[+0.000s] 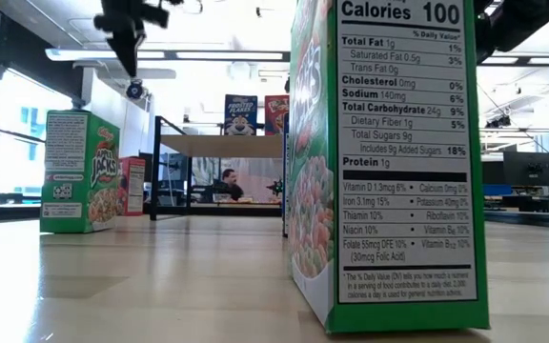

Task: Stack cereal on shelf
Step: Put the top red cereal box aligned with the other red cereal box on the shelf

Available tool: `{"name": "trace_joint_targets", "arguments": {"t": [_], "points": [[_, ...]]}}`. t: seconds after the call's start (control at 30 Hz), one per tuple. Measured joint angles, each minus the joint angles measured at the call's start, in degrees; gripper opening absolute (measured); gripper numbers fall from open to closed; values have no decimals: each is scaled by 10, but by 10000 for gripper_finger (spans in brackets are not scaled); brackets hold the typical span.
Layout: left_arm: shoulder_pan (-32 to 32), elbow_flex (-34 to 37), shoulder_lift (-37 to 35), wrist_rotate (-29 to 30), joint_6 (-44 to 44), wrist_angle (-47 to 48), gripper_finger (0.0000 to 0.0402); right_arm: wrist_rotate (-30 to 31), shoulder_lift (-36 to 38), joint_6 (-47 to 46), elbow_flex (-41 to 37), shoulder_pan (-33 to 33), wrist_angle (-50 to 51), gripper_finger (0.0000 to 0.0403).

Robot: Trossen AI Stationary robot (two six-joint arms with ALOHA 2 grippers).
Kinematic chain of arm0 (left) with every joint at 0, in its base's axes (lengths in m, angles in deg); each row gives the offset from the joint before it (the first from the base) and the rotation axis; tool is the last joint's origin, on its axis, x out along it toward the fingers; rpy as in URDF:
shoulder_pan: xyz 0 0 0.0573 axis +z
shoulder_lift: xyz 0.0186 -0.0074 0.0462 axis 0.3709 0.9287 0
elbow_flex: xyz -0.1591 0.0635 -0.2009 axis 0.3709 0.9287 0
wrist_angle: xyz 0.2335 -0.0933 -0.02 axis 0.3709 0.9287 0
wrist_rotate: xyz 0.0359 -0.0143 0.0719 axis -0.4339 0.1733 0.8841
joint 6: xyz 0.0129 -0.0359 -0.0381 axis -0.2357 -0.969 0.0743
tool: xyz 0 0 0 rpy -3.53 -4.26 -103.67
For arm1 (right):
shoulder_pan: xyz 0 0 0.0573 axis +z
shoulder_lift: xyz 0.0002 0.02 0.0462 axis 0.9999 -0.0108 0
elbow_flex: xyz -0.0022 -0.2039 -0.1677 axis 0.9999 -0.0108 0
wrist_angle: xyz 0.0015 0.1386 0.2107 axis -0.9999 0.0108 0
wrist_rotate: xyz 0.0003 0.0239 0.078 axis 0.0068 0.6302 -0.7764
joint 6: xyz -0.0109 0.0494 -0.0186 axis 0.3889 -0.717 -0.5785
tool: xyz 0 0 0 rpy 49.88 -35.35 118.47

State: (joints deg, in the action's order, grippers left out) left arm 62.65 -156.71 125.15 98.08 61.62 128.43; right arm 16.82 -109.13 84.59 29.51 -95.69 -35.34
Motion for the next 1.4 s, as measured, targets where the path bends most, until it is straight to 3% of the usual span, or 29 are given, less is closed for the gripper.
{"name": "trace_joint_targets", "arguments": {"t": [0.3, 0.4, 0.53, 1.03, 1.4], "points": [[83, 1, 109, -32, 231, -55, 1, 0, 0, 8, 0, -1, 7, 0], [95, 1, 127, 10, 207, -68, 8, 0, 0, 12, 0, 0, 13, 0], [95, 0, 125, 7, 201, -65, 35, 0, 0, 17, 0, -1, 18, 0], [92, 1, 208, -15, 146, -81, 205, -1, 0, 17, 0, -1, 20, 0], [102, 31, 227, 20, 175, -77, 232, -1, 0, 17, 0, -1, 26, 0]]}}
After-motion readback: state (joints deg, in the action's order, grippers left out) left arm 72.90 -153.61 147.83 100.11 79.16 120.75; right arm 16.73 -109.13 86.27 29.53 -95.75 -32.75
